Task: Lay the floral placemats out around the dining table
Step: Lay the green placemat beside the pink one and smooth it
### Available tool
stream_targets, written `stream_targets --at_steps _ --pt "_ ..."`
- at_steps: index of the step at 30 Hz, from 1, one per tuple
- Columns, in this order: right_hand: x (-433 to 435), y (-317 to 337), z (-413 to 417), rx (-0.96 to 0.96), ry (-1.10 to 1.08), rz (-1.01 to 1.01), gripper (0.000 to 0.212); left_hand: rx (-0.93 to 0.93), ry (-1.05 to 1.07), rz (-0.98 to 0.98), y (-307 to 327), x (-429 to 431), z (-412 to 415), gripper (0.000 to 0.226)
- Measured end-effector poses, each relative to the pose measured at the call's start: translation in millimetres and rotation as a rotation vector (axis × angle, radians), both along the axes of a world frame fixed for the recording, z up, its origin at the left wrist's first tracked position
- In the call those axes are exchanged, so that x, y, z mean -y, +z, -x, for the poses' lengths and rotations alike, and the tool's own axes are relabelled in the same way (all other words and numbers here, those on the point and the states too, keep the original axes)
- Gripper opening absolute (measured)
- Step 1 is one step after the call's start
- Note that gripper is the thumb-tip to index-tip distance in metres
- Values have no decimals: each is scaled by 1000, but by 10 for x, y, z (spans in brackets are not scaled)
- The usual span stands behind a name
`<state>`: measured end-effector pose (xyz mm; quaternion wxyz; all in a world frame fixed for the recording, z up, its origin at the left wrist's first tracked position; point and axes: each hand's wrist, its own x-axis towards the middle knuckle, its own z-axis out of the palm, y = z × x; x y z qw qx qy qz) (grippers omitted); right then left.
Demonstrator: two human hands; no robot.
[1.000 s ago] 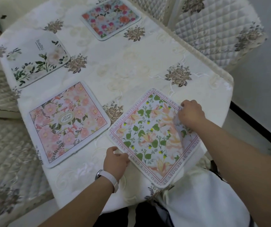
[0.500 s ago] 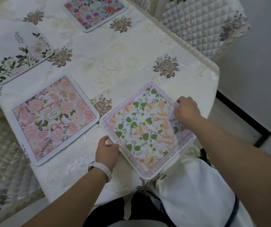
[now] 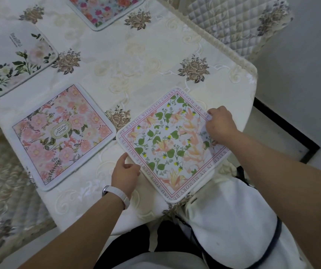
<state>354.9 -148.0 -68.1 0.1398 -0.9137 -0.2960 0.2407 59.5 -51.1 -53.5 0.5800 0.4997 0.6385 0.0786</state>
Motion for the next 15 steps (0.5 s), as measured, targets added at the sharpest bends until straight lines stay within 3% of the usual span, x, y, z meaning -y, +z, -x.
stream_targets --at_steps 8,10,15 --pt "85 38 -70 -66 19 -37 44 -65 -39 3 -42 56 42 61" --pt "136 51 -37 -43 52 -31 44 -151 -197 -153 5 124 57 60" --pt "353 87 102 36 243 39 49 -315 -909 -671 43 371 55 67"
